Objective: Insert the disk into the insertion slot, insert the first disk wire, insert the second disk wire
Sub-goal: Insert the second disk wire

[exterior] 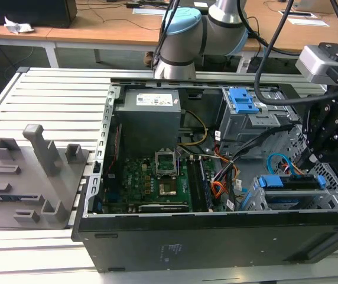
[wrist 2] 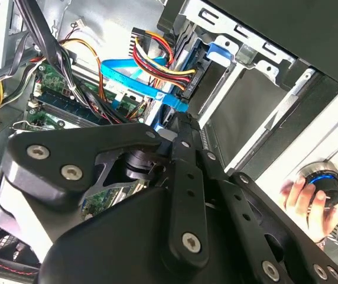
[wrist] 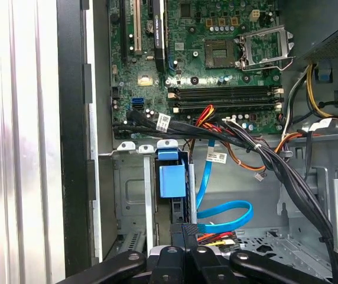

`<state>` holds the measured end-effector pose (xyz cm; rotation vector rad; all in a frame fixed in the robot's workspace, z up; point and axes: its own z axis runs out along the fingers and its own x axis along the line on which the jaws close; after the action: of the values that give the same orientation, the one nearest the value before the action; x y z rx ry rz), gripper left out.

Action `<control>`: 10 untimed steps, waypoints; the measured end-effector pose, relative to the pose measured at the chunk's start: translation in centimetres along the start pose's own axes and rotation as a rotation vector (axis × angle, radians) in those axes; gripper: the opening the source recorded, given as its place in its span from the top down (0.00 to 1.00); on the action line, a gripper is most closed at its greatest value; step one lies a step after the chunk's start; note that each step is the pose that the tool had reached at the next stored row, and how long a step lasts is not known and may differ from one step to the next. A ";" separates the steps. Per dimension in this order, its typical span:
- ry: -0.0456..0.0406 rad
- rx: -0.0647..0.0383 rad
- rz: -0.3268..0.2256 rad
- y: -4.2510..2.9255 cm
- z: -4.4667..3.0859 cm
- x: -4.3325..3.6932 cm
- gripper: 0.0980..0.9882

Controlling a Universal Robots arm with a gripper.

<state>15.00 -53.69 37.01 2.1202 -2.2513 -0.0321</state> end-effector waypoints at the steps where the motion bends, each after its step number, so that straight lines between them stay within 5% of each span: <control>1: 0.0002 0.000 0.000 0.00 0.00 0.00 0.99; 10: 0.0003 0.000 0.000 3.01 0.16 0.19 0.99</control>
<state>11.98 -53.70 37.00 2.1200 -2.2513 -0.0317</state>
